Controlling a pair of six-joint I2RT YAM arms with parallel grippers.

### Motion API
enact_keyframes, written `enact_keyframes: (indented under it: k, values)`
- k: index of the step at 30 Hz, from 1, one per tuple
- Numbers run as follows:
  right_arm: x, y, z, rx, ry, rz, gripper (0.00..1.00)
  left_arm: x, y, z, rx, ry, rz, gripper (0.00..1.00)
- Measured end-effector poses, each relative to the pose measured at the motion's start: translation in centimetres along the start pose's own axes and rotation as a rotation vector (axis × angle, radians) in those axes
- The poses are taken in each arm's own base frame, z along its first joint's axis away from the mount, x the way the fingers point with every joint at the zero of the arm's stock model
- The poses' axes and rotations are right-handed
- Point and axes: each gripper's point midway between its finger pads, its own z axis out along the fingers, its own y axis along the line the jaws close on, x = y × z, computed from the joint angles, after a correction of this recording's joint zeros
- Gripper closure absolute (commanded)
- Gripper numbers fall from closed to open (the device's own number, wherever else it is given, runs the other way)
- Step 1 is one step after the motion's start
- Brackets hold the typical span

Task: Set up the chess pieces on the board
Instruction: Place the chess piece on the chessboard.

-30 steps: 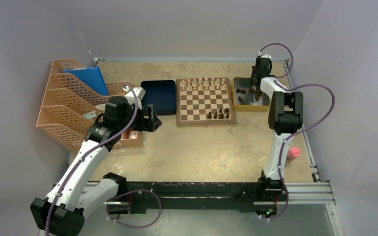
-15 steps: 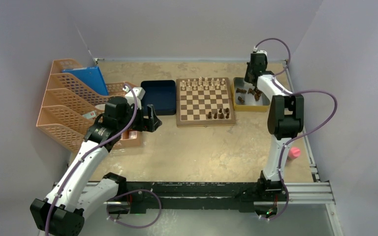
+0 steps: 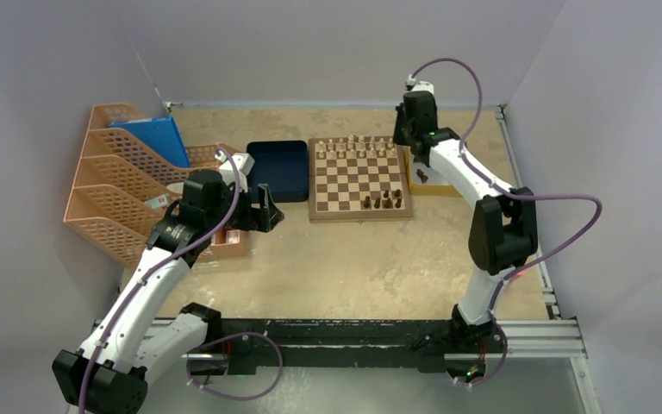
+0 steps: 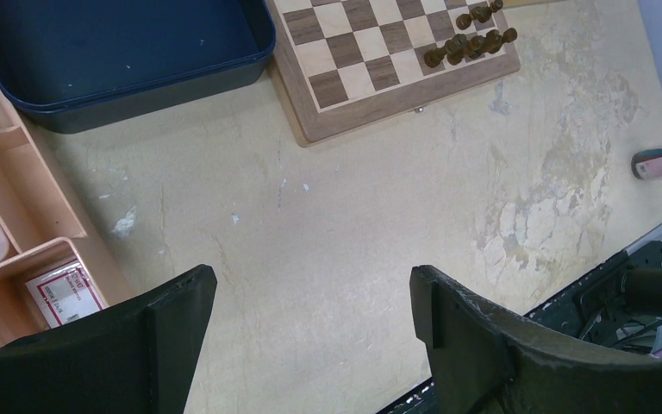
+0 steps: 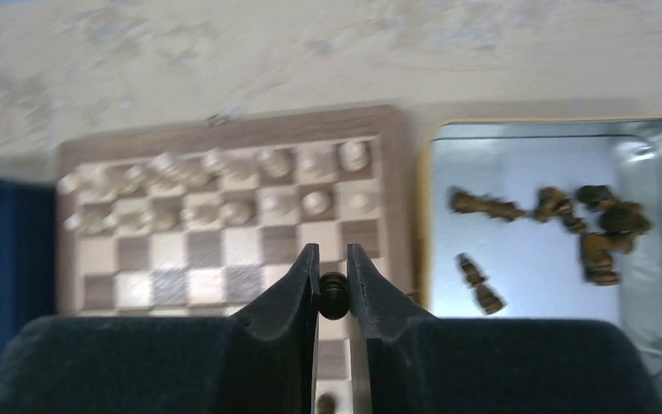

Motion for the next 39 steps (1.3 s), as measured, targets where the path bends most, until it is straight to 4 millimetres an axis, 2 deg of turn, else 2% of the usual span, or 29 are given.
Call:
enact_keyframes:
  k: [3,7,11,13,19,27,39]
  values:
    - [0.7,3.6,-1.7,-0.066,-0.001,-0.023,0.85,0.0,0.0,0.0,0.002,-0.001,0.000,0.17]
    - [2.4,7.2,-2.9,-0.129,0.017,-0.059,0.85,0.0,-0.1,0.0,0.003,0.000,0.000,0.17]
    - [4.7,9.5,-3.3,-0.159,0.059,-0.090,0.84,0.0,-0.1,0.0,0.006,0.003,0.000,0.17]
    - [5.7,9.9,-3.1,-0.159,0.080,-0.099,0.84,0.1,-0.1,0.0,0.007,0.004,0.000,0.17]
    - [8.7,9.1,-1.9,-0.108,0.155,-0.115,0.83,0.0,-0.2,0.0,0.008,0.001,0.000,0.17]
    - [12.1,7.1,-1.8,-0.044,0.235,-0.137,0.82,0.0,-0.2,0.0,0.009,0.001,0.000,0.17]
    - [14.1,6.4,-1.5,-0.019,0.296,-0.161,0.80,0.0,-0.2,0.0,0.008,0.001,0.000,0.17]
